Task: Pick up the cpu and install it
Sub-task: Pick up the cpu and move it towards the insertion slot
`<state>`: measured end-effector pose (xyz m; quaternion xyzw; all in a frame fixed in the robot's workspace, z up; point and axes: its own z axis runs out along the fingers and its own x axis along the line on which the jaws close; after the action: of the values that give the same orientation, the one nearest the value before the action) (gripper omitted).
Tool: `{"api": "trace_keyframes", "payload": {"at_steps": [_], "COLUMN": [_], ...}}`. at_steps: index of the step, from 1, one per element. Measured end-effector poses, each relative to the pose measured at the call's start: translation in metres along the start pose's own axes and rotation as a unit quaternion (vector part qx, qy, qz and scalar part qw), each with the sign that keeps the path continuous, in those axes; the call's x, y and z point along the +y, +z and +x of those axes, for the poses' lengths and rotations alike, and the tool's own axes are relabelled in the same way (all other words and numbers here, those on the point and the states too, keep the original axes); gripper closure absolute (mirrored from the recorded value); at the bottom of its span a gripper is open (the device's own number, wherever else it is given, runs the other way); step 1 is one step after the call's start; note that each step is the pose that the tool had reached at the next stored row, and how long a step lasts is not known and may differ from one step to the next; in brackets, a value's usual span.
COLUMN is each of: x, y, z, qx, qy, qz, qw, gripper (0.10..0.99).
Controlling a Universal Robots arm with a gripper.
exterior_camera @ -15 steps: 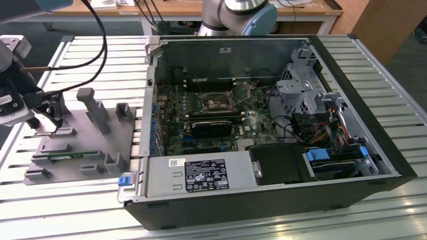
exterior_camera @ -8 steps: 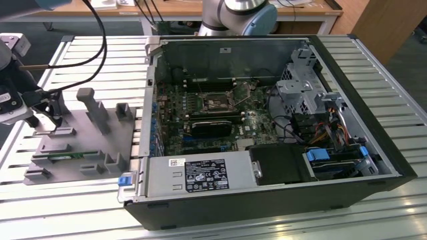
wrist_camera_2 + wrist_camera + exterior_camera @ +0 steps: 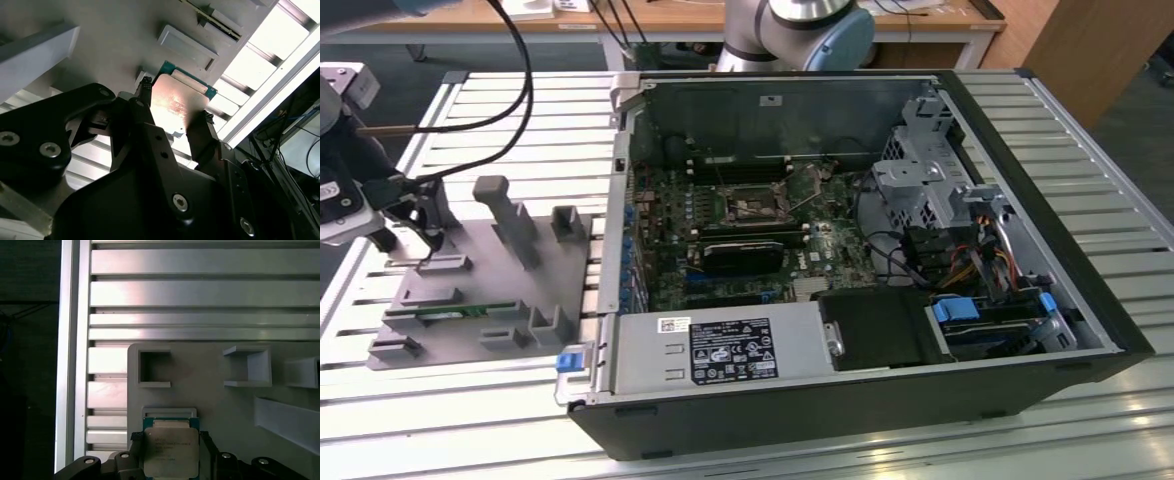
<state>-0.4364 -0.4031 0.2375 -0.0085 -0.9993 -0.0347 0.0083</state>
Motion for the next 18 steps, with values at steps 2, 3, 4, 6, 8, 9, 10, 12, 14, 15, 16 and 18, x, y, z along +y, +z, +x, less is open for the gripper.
{"api": "trace_keyframes", "payload": {"at_steps": [2, 3, 4, 6, 8, 9, 10, 12, 14, 15, 16, 18], "x": [0.0006, 0.0011, 0.0016, 0.0030, 0.0041, 0.0047, 0.0053, 0.0064, 0.0073, 0.0077, 0.0081, 0.0089], "y": [-0.0019, -0.0030, -0.0046, -0.0097, -0.0162, -0.0195, -0.0228, -0.0293, -0.0352, -0.0379, -0.0413, -0.0484], "z": [0.0001, 0.0001, 0.0002, 0.0003, 0.0004, 0.0004, 0.0005, 0.0006, 0.0007, 0.0008, 0.0008, 0.0009], "qx": [0.0001, 0.0001, 0.0001, 0.0000, 0.0001, 0.0000, -0.0001, 0.0000, -0.0001, -0.0001, -0.0001, -0.0002], "qy": [0.000, 0.000, 0.000, 0.001, 0.001, 0.001, 0.002, 0.002, 0.003, 0.003, 0.003, 0.003], "qz": [0.0001, 0.0001, 0.0001, 0.0001, 0.0002, 0.0001, 0.0001, 0.0002, 0.0001, 0.0001, 0.0002, 0.0001], "qw": [1.0000, 1.0000, 1.0000, 1.0000, 1.0000, 1.0000, 1.0000, 1.0000, 1.0000, 1.0000, 1.0000, 1.0000], "gripper": [0.553, 0.553, 0.553, 0.553, 0.553, 0.553, 0.553, 0.553, 0.553, 0.553, 0.553, 0.553]}}
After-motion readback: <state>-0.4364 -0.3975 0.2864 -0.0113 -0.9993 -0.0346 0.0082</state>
